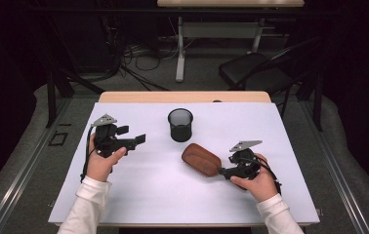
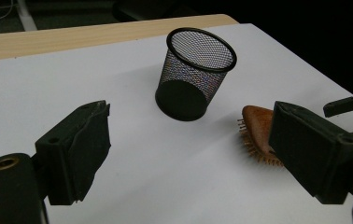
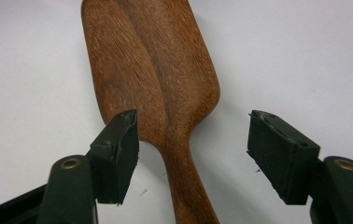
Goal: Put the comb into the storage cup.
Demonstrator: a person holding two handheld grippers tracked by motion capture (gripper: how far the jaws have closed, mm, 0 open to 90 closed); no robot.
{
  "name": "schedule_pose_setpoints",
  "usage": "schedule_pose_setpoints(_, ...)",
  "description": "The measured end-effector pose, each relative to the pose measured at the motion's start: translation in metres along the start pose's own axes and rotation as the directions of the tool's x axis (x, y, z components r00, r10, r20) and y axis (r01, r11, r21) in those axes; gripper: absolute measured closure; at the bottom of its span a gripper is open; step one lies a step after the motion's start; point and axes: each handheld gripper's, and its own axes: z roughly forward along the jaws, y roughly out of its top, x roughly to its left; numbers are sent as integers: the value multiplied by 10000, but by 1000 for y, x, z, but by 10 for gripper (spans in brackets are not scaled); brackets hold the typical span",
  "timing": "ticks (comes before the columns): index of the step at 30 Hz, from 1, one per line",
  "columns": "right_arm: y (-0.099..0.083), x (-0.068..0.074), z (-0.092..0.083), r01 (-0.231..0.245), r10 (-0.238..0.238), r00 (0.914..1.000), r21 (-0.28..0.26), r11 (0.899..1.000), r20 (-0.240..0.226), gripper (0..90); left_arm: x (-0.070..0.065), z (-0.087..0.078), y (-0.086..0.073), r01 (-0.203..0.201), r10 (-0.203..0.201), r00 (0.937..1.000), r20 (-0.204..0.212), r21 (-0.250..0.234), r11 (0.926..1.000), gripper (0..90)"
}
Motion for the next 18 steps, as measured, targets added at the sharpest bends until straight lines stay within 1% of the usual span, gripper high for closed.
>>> schedule_pose_setpoints(3, 0, 0, 1, 60, -61, 10000, 249, 9997, 29, 315, 0, 0, 0, -5, 5, 10000, 7, 12, 10000, 129)
schedule_pose_setpoints(4, 0, -1, 2, 169, -170, 9998, 287, 9994, 44, 313, 0, 0, 0, -8, 8, 10000, 10, 21, 10000, 129)
schedule_pose_setpoints(5, 0, 0, 2, 161, -163, 9998, 373, 9992, 61, 310, 0, 0, 0, -8, 8, 10000, 11, 23, 10000, 129)
schedule_pose_setpoints(7, 0, 0, 3, 295, -298, 9995, 457, 9985, 58, 302, 0, 0, 0, -17, 17, 10000, 0, 36, 10000, 129)
schedule_pose_setpoints(10, 0, 1, 5, 345, -345, 9994, 425, 9985, 14, 297, 0, 0, 0, 0, 0, 10000, -3, 33, 10000, 129)
schedule_pose_setpoints(13, 0, 2, 6, 493, -495, 9988, 618, 9969, 19, 298, 0, 0, 0, -3, 3, 10000, -8, 32, 10000, 129)
schedule_pose_setpoints(14, 0, 2, 6, 534, -535, 9986, 581, 9969, 7, 297, 0, 0, 0, -10, 10, 10000, -13, 37, 10000, 129)
schedule_pose_setpoints(18, 0, 2, 8, 638, -639, 9980, 738, 9952, -19, 297, 0, 0, 0, 0, 0, 10000, -17, 44, 10000, 129)
